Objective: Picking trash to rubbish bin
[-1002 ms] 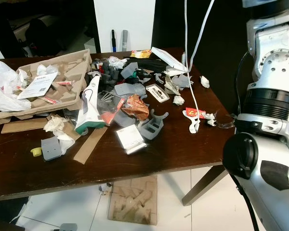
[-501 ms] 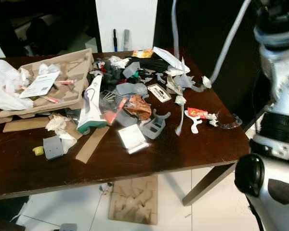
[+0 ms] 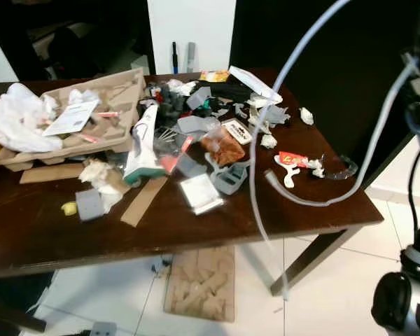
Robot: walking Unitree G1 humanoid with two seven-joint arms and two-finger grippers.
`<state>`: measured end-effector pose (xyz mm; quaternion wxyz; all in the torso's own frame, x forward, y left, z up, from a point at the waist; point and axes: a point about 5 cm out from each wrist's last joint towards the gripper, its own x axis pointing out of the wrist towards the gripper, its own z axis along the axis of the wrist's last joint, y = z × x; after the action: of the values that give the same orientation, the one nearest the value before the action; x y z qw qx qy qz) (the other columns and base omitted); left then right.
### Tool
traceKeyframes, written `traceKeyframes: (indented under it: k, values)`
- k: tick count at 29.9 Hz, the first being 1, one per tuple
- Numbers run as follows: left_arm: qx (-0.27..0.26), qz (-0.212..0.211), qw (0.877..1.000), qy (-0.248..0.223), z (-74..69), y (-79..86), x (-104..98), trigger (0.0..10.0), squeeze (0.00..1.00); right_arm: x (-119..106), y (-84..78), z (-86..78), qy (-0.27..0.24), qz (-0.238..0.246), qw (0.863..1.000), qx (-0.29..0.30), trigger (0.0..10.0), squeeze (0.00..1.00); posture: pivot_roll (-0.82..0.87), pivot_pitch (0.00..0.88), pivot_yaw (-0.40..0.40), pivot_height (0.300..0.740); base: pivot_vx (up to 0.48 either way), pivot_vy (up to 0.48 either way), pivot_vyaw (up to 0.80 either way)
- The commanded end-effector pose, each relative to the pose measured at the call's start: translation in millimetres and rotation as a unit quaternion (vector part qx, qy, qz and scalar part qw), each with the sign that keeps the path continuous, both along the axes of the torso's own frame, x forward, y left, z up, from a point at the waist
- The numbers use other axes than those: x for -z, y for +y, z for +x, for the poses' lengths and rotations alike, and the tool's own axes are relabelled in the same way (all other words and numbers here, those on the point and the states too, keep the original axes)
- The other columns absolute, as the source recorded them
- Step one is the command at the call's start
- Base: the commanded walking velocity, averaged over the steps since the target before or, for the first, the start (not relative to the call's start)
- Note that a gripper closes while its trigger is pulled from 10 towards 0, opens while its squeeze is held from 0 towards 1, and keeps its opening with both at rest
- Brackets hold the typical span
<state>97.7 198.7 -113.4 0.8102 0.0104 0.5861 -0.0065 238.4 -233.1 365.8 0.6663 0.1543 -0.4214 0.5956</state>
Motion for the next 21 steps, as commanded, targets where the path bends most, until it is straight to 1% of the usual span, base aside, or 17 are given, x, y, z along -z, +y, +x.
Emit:
traceKeyframes:
  k: [1, 4, 7, 8, 10, 13, 15, 16, 17, 18, 19, 20, 21]
  values:
    - [0.013, -0.024, 0.999, 0.025, -12.5, -15.5, 4.8, 10.0, 0.0, -3.5, -1.2, -9.4, -0.02, -0.007, 1.0, 0.0, 10.0, 0.0, 0.02, 0.078, 0.015, 0.74, -0.326, 0.0, 0.0]
    - [0.019, -0.024, 0.999, 0.026, -12.8, -16.2, 4.9, 10.0, 0.0, 2.6, -0.5, -8.7, 0.001, -0.031, 0.999, 0.01, 10.0, 0.0, 0.01, 0.078, 0.016, 0.74, -0.329, 0.0, 0.0]
    - [0.019, -0.026, 0.999, 0.027, -13.1, -16.8, 5.0, 10.0, 0.0, 16.3, 2.5, -2.5, 0.038, -0.06, 0.997, 0.03, 10.0, 0.0, 0.01, 0.078, 0.016, 0.74, -0.33, 0.0, 0.0]
    - [0.018, -0.026, 0.999, 0.027, -12.9, -16.6, 5.0, 10.0, 0.0, 23.8, 4.0, 1.8, 0.056, -0.08, 0.994, 0.048, 10.0, 0.0, 0.01, 0.079, 0.016, 0.74, -0.33, 0.0, 0.0]
    - [0.018, -0.027, 0.999, 0.027, -12.4, -15.9, 4.8, 10.0, 0.0, 38.2, 7.3, 10.4, 0.089, -0.121, 0.985, 0.081, 10.0, 0.0, 0.01, 0.079, 0.016, 0.74, -0.328, 0.0, 0.0]
    - [0.019, -0.027, 0.999, 0.027, -12.5, -15.5, 4.7, 10.0, 0.0, 55.4, 12.1, 21.3, 0.129, -0.165, 0.971, 0.117, 10.0, 0.0, 0.01, 0.083, 0.018, 0.74, -0.328, 0.0, 0.0]
    - [0.019, -0.027, 0.999, 0.027, -12.7, -15.3, 4.7, 10.0, 0.0, 67.1, 14.5, 28.8, 0.155, -0.198, 0.957, 0.146, 10.0, 0.0, 0.01, 0.083, 0.018, 0.74, -0.302, 0.0, 0.0]
    - [0.019, -0.027, 0.999, 0.027, -12.7, -15.2, 4.7, 10.0, 0.0, 70.5, 15.1, 31.1, 0.16, -0.207, 0.952, 0.157, 10.0, 0.0, 0.01, 0.083, 0.018, 0.74, -0.277, 0.0, 0.0]
    - [0.019, -0.027, 0.999, 0.027, -12.7, -15.2, 4.7, 10.0, 0.0, 70.5, 15.1, 31.1, 0.16, -0.207, 0.952, 0.157, 10.0, 0.0, 0.01, 0.083, 0.018, 0.74, -0.277, 0.0, 0.0]
    - [0.02, -0.027, 0.999, 0.027, -12.6, -15.1, 4.7, 10.0, 0.0, 77.5, 14.0, 36.9, 0.178, -0.223, 0.94, 0.185, 10.0, 0.0, 0.0, 0.085, 0.019, 0.74, 0.0, 0.0, 0.0]
    - [0.023, -0.026, 0.999, 0.026, -12.3, -14.9, 4.6, 10.0, 0.0, 87.8, 12.3, 44.9, 0.208, -0.239, 0.924, 0.213, 10.0, 0.0, 0.0, 0.087, 0.017, 0.74, 0.0, 0.0, 0.0]
    - [0.023, -0.025, 0.999, 0.025, -12.0, -14.8, 4.5, 10.0, 0.0, 104.8, 9.2, 55.8, 0.246, -0.262, 0.898, 0.253, 10.0, 0.0, 0.0, 0.087, 0.017, 0.74, 0.0, 0.0, 0.0]
    - [0.022, -0.024, 0.999, 0.024, -11.8, -14.6, 4.5, 10.0, 0.0, 117.0, 7.1, 62.3, 0.269, -0.279, 0.879, 0.279, 10.0, 0.0, 0.0, 0.087, 0.015, 0.74, 0.0, 0.0, 0.0]
